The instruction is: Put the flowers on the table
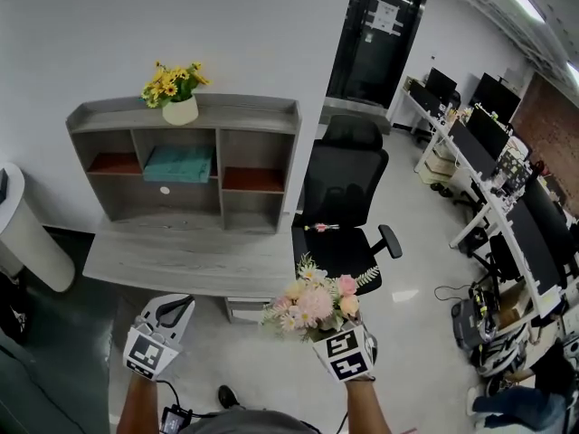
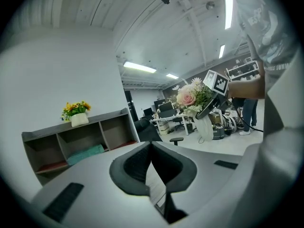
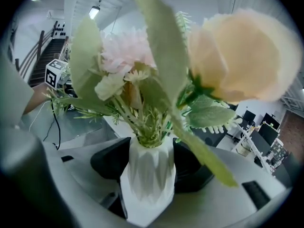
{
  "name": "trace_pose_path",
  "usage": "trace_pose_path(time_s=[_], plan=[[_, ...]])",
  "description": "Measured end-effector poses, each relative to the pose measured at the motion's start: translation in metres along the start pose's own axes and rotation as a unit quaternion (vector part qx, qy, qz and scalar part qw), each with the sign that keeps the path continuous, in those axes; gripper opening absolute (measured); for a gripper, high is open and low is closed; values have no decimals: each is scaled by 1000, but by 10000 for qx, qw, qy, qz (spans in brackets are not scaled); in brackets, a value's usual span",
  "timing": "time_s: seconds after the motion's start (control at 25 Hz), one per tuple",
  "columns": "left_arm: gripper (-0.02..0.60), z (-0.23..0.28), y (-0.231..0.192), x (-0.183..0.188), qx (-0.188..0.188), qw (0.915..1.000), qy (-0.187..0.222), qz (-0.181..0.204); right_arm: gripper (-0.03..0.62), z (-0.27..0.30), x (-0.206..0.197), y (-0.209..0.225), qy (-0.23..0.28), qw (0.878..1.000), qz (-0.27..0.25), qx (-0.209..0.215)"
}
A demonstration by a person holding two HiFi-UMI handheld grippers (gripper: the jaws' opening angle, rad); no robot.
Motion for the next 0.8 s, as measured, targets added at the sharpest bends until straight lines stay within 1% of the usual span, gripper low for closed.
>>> trace_pose_path(time_s=[0.16,0.4,0.52,0.8], plan=[[17,0,-23,-10,-95,9999,95,-7,288,12,12,-8,-43,9999,55,-143],[17,-3,-52,-17,-224,9995,244,-2,288,21,33,-16,-37,9993,109,-360],[17,-4,-66,-22,-228,9991,344,-101,288,27,40,-19,-33,9988,155,-457],[17,-6,-85,-35,-240,9988,386,-170,288,46,54,-29,-79,9987,105,-485]])
Point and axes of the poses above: the fingertips, and each gripper's own axes: z forward along the fingers, y to its right, x out of its top, the point moved 5 cm from there along -z, backward along the fingers, and after that the axes turned 6 degrees about -x, right-handed, at the moved point
